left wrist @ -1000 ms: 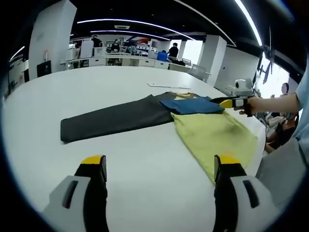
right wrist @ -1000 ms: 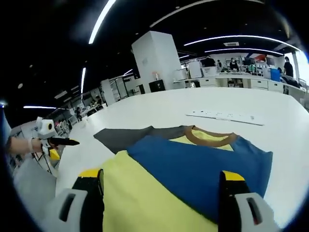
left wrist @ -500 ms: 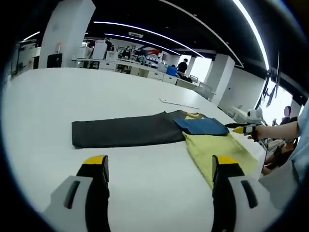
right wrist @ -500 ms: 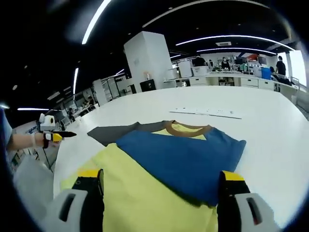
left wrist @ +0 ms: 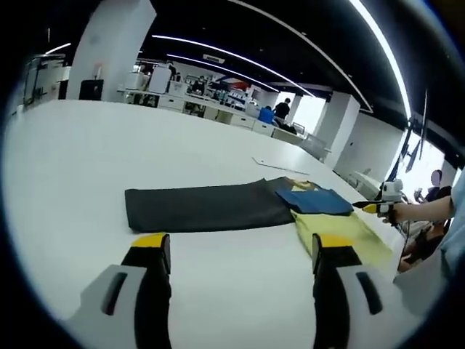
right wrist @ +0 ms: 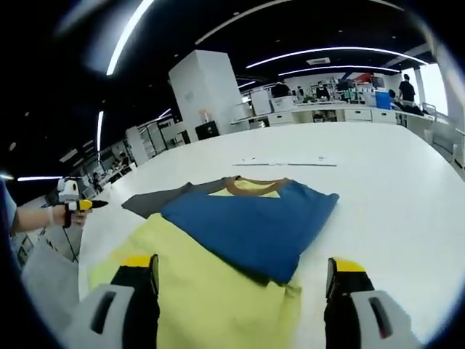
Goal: Fold the garment on the visible template until the final outline fits inside the template.
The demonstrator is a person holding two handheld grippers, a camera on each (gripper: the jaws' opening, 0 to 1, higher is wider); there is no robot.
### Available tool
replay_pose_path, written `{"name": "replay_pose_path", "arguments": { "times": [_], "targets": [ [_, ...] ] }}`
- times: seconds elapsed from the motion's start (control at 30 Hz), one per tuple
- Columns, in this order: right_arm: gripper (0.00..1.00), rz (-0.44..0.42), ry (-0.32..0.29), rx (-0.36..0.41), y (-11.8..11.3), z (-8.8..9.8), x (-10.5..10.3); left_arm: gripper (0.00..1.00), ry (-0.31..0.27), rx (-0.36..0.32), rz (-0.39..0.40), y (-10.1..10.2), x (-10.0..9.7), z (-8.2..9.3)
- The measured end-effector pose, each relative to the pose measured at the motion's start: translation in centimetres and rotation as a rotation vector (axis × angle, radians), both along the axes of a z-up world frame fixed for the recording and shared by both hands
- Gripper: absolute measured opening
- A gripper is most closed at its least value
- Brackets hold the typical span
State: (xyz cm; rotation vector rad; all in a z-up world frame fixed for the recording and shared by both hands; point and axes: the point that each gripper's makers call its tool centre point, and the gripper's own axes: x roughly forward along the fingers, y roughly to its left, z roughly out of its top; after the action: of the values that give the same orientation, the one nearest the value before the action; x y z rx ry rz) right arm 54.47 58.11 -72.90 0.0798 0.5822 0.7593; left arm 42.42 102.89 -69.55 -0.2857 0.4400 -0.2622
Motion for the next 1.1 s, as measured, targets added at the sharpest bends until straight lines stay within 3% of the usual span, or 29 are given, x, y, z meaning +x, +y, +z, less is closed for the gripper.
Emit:
{"name": "replay_pose_path", "arguments": {
  "times": [0.27,0.43,0.6,0.73,0.9,1.07,1.1],
  "targets": [
    [0.93,-0.024,0.008,-0.008,-1.2,-0.1,0.2,0.71,0.001,-0.011,0.105,3.7,1.5,-1.2],
    [0.87,-0.038,0.001,-0.015,-1.9,0.0,0.6,0.70,-0.016,-0.023,0.136,4.3,2.1,-1.1],
    [0.65,-0.064,0.014,-0.004,-2.4,0.0,1.4,0.70,-0.021,-0.017,0.120,3.9,2.0,-1.0],
    [0.36,-0.075,0.022,-0.019,-2.4,-0.5,1.8,0.70,-0.019,-0.006,0.112,3.7,1.6,-1.0],
    [0.24,-0.106,0.066,0.018,-2.3,-0.7,2.4,0.70,-0.027,-0.012,0.117,3.6,0.8,-0.5],
    [0.00,-0.141,0.113,0.021,-3.0,-1.4,2.9,0.70,-0.025,-0.019,0.130,3.6,0.0,-0.7],
    [0.00,-0.149,0.129,0.040,-3.1,-1.4,2.9,0.70,-0.023,-0.021,0.131,3.5,-0.1,-0.7]
  ]
}}
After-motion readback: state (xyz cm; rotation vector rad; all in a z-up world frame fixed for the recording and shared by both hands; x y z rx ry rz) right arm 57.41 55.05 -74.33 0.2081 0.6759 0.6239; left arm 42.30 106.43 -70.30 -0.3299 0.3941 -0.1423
